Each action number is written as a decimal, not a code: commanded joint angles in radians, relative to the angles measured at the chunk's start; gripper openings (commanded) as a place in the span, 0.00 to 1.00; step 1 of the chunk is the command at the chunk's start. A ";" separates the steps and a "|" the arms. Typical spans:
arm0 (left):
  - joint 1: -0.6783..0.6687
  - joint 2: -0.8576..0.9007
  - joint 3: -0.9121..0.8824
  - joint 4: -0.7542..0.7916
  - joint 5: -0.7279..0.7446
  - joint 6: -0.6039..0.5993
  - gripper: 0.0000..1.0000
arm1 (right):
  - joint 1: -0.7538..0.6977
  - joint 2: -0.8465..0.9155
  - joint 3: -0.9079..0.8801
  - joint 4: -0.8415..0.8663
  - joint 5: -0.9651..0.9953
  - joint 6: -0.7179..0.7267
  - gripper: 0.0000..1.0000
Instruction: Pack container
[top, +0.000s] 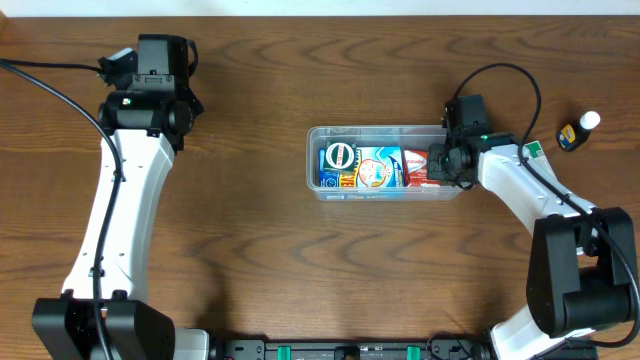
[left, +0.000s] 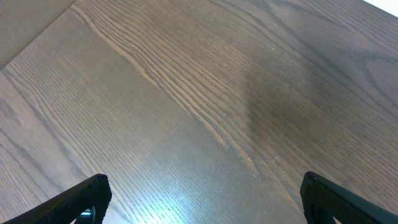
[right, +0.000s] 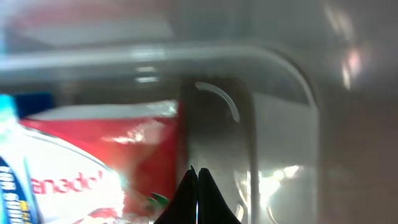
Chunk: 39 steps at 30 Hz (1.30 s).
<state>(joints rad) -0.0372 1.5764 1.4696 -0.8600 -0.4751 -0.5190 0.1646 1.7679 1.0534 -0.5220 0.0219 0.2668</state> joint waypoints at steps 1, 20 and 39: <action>0.003 -0.005 0.007 -0.003 -0.016 0.010 0.98 | -0.007 0.000 -0.014 0.015 -0.106 -0.051 0.01; 0.003 -0.005 0.007 -0.003 -0.016 0.010 0.98 | -0.008 -0.010 0.128 -0.156 0.011 -0.150 0.01; 0.003 -0.005 0.007 -0.003 -0.016 0.010 0.98 | 0.053 -0.008 0.125 -0.148 -0.161 -0.149 0.02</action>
<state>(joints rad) -0.0372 1.5764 1.4696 -0.8597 -0.4751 -0.5190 0.1921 1.7626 1.2217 -0.6930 -0.1207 0.1268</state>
